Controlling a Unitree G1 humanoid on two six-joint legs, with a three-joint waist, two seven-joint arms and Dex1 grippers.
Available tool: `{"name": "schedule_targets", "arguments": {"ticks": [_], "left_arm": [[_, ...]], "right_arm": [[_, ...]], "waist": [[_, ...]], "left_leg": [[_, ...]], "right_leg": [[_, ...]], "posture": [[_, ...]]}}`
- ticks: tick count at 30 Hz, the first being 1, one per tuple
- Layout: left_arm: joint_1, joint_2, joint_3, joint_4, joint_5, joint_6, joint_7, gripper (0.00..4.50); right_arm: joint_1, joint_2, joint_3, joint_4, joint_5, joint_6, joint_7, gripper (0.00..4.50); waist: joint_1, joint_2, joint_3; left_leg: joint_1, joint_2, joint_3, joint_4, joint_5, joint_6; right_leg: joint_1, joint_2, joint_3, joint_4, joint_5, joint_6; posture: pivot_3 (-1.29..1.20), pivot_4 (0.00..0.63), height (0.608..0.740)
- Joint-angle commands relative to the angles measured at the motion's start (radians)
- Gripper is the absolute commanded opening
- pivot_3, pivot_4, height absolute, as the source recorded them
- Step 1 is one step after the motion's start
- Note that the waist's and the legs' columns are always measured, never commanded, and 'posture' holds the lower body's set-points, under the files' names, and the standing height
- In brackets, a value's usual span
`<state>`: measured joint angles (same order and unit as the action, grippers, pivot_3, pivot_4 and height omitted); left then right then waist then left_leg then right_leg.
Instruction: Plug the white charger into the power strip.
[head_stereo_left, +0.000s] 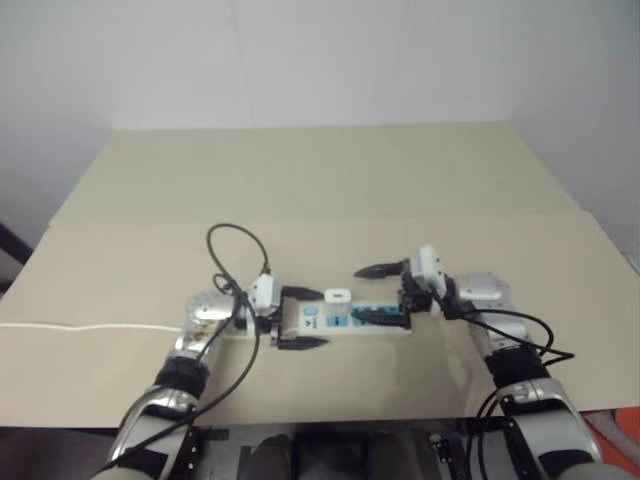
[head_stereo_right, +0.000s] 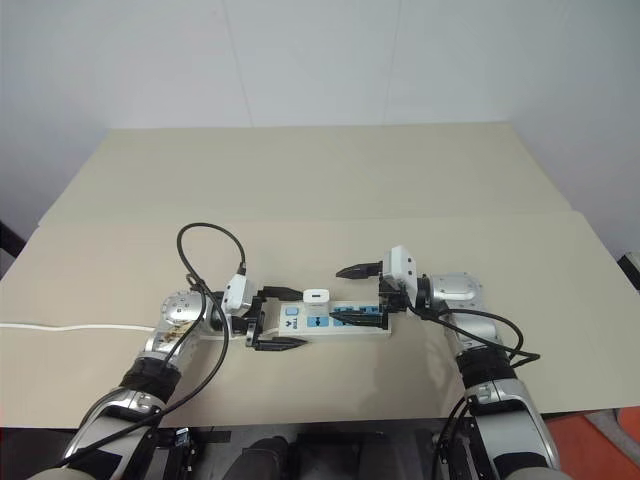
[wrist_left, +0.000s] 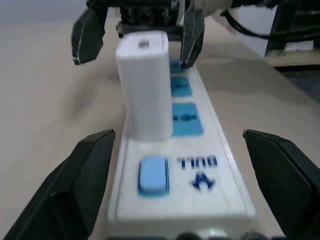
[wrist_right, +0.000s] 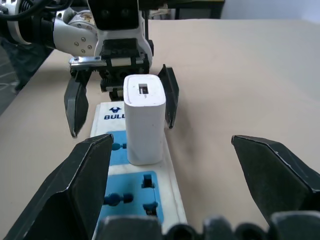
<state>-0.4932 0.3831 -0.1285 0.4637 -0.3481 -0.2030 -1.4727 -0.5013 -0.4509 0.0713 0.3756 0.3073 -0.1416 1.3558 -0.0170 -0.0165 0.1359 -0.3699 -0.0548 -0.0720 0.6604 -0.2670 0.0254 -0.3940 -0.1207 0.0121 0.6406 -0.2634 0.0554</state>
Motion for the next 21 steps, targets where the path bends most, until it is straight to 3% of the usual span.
{"name": "schedule_targets", "arguments": {"ticks": [1, 5, 7, 12, 14, 21], "left_arm": [[0.005, 0.059, 0.083, -0.156, -0.163, 0.185, -0.036, 4.49], [0.003, 0.117, 0.185, -0.226, -0.304, 0.351, -0.027, 4.49], [-0.005, 0.145, 0.211, -0.195, -0.279, 0.337, -0.012, 4.49], [-0.029, 0.261, 0.191, 0.067, -0.033, 0.041, -0.004, 4.49], [-0.045, 0.279, 0.221, 0.126, -0.035, 0.020, -0.001, 4.49], [-0.030, 0.314, 0.243, 0.093, -0.062, 0.048, -0.056, 4.49]], "right_arm": [[0.044, -0.049, -0.064, -0.128, 0.071, 0.023, -0.004, 4.50], [0.144, -0.141, -0.130, -0.225, 0.131, 0.049, 0.013, 4.50], [0.185, -0.189, -0.155, -0.249, 0.141, 0.062, 0.015, 4.50], [0.289, -0.352, -0.230, -0.276, 0.128, 0.123, 0.020, 4.50], [0.332, -0.442, -0.239, -0.267, 0.060, 0.111, 0.008, 4.50], [0.436, -0.571, -0.409, -0.334, 0.132, 0.139, 0.030, 4.50]], "waist": [[0.000, 0.000, 0.001], [0.003, 0.000, 0.002], [0.004, 0.000, 0.003], [0.002, 0.000, 0.003], [0.005, 0.001, 0.004], [0.005, 0.001, 0.004]], "left_leg": [[0.000, 0.000, 0.000, 0.000, 0.000, 0.000], [0.000, 0.000, 0.000, 0.000, 0.000, 0.000], [0.000, 0.000, 0.000, 0.000, 0.000, 0.000], [0.002, 0.000, 0.000, 0.000, 0.000, 0.000], [0.002, 0.000, 0.000, 0.000, 0.000, 0.000], [0.001, 0.002, 0.000, -0.001, 0.000, 0.001]], "right_leg": [[0.000, 0.000, 0.000, 0.000, 0.000, 0.000], [0.000, 0.000, 0.000, -0.001, 0.000, 0.000], [0.002, 0.000, 0.000, -0.001, 0.000, 0.000], [0.005, 0.002, 0.000, -0.005, 0.000, 0.000], [0.005, 0.002, 0.000, -0.008, 0.000, 0.000], [0.006, 0.002, -0.001, -0.009, 0.000, 0.000]], "posture": [[0.00, 0.150, 0.740], [0.00, 0.150, 0.740], [0.00, 0.150, 0.740], [0.00, 0.150, 0.740], [0.00, 0.150, 0.740], [0.00, 0.150, 0.740]]}}
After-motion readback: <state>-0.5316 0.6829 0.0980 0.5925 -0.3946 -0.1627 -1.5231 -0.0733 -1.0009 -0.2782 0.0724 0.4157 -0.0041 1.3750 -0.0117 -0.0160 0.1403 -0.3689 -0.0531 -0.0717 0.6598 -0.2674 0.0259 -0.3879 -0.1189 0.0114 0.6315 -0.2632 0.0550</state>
